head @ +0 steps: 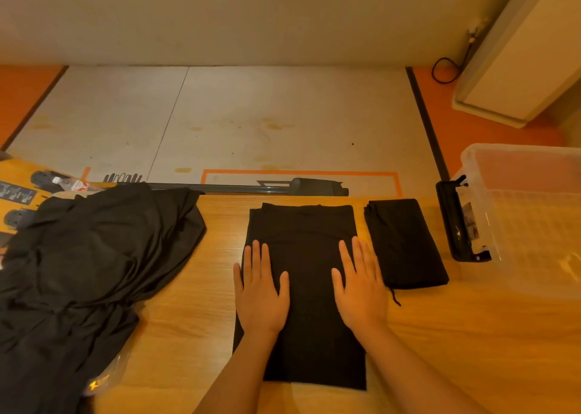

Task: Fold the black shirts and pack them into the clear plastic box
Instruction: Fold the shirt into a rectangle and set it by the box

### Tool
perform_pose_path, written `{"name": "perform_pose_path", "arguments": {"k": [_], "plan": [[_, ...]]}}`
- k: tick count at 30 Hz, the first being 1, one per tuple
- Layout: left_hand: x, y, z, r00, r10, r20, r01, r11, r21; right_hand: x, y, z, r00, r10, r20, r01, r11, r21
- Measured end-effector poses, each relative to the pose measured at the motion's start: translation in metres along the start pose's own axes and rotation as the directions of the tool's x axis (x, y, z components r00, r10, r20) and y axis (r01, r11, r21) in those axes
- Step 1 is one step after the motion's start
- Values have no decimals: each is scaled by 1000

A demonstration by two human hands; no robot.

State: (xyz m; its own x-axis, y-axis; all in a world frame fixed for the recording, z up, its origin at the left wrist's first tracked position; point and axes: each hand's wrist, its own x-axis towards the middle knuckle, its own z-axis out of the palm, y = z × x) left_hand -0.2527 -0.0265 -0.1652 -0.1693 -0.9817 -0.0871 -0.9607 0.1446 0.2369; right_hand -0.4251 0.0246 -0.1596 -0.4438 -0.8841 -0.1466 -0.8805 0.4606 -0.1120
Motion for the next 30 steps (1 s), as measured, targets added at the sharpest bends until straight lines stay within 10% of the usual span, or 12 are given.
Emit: {"name": "perform_pose_path", "arguments": {"k": [11, 14, 21, 30], "plan": [[79, 32, -6, 906, 418, 70, -422, 905, 51, 66, -42, -23, 951, -307, 36, 308, 951, -27], [84, 20, 1, 913, 402, 77, -406, 913, 50, 84, -27, -14, 920, -387, 62, 390, 920, -45], [81, 23, -1, 989, 140, 43, -142, 989, 47, 85, -26, -7, 997, -79, -15, 78, 997, -16], [60, -2, -30, 955, 263, 137, -268, 963, 15, 68, -14, -44, 973, -219, 75, 223, 974, -49]]}}
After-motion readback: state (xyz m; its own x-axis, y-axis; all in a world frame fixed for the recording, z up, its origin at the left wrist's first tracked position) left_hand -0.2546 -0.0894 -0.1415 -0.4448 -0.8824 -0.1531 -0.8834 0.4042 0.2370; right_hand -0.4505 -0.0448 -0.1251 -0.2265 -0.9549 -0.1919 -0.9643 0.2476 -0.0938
